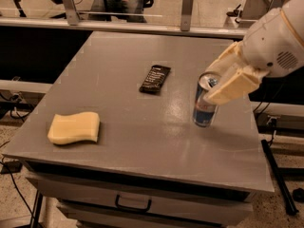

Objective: Move redbull can near rxbar chocolate

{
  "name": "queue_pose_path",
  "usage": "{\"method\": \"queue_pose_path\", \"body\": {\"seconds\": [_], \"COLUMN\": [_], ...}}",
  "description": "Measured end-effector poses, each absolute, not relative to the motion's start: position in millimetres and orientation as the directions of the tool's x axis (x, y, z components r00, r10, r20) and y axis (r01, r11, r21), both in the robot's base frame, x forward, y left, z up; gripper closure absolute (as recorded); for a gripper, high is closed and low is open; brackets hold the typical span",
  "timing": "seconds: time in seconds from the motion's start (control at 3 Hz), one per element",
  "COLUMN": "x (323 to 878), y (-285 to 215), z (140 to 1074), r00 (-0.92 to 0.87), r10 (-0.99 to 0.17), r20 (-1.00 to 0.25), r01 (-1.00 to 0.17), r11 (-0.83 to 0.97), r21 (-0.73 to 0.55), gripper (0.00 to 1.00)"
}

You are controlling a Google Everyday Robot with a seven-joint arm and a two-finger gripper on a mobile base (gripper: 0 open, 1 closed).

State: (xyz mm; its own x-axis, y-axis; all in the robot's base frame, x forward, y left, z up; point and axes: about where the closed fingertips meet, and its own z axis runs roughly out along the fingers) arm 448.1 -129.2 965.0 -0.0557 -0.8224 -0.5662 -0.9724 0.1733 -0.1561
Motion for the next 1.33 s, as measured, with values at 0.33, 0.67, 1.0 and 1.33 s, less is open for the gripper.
{"method": "queue_pose_path", "body": {"seconds": [0.33, 0.67, 1.0, 1.33], "x": [492, 492, 498, 520], "y": [-124, -124, -116, -97], "z": [985, 985, 987, 989], "r00": [-0.051, -0.051, -0.036, -0.003], "r10": [-0.832, -0.833, -0.836, -0.836], "r20": [-0.552, -0.552, -0.547, -0.548], "r01": [-0.965, -0.965, -0.967, -0.971], "r11": [0.184, 0.184, 0.167, 0.134], "r21": [-0.188, -0.187, -0.192, -0.199], "gripper": [1.00, 1.00, 1.00, 1.00]}}
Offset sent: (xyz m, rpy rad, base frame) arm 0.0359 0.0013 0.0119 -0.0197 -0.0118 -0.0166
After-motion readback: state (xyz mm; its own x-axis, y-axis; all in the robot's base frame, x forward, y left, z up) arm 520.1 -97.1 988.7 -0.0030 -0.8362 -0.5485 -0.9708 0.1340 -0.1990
